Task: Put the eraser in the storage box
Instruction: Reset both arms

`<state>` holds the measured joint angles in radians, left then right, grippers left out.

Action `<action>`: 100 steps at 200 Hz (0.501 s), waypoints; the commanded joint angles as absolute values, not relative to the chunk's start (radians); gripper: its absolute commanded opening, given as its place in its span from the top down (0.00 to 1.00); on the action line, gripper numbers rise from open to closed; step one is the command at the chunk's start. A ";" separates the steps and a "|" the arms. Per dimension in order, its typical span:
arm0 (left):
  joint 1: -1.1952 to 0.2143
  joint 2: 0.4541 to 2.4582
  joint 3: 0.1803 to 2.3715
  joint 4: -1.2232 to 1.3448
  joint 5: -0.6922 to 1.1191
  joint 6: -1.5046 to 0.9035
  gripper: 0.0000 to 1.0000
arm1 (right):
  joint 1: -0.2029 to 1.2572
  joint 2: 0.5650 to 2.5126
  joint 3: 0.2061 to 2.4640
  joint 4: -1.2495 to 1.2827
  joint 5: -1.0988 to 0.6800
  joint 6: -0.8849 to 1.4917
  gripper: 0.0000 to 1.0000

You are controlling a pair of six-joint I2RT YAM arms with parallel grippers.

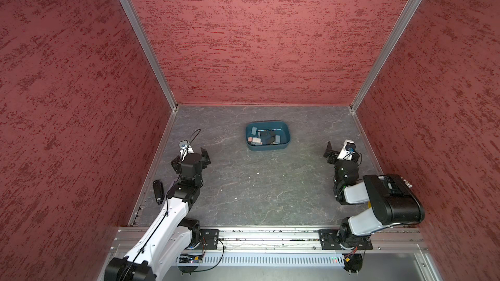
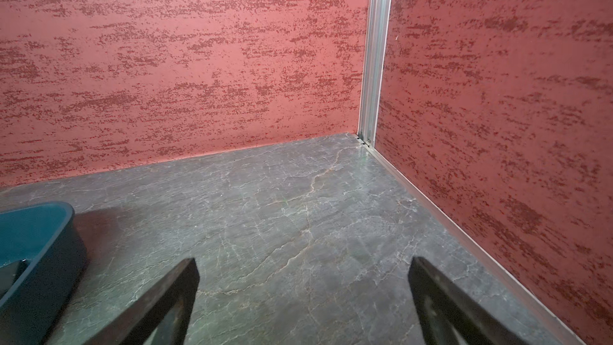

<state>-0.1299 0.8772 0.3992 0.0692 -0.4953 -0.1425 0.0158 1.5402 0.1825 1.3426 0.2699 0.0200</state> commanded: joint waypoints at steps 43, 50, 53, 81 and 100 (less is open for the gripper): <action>-0.063 1.191 0.321 0.619 -0.393 -0.012 0.00 | 0.013 1.540 0.193 1.367 0.250 0.028 0.01; -0.054 1.226 0.323 0.656 -0.385 -0.014 0.00 | 0.013 1.539 0.194 1.367 0.250 0.028 0.01; -0.051 1.244 0.323 0.672 -0.383 -0.016 0.00 | 0.013 1.539 0.193 1.367 0.251 0.028 0.01; -0.046 1.359 0.335 0.817 -0.346 -0.038 0.00 | 0.013 1.539 0.194 1.367 0.250 0.028 0.01; -0.056 1.451 0.335 0.919 -0.290 -0.001 0.00 | 0.013 1.539 0.193 1.367 0.252 0.028 0.01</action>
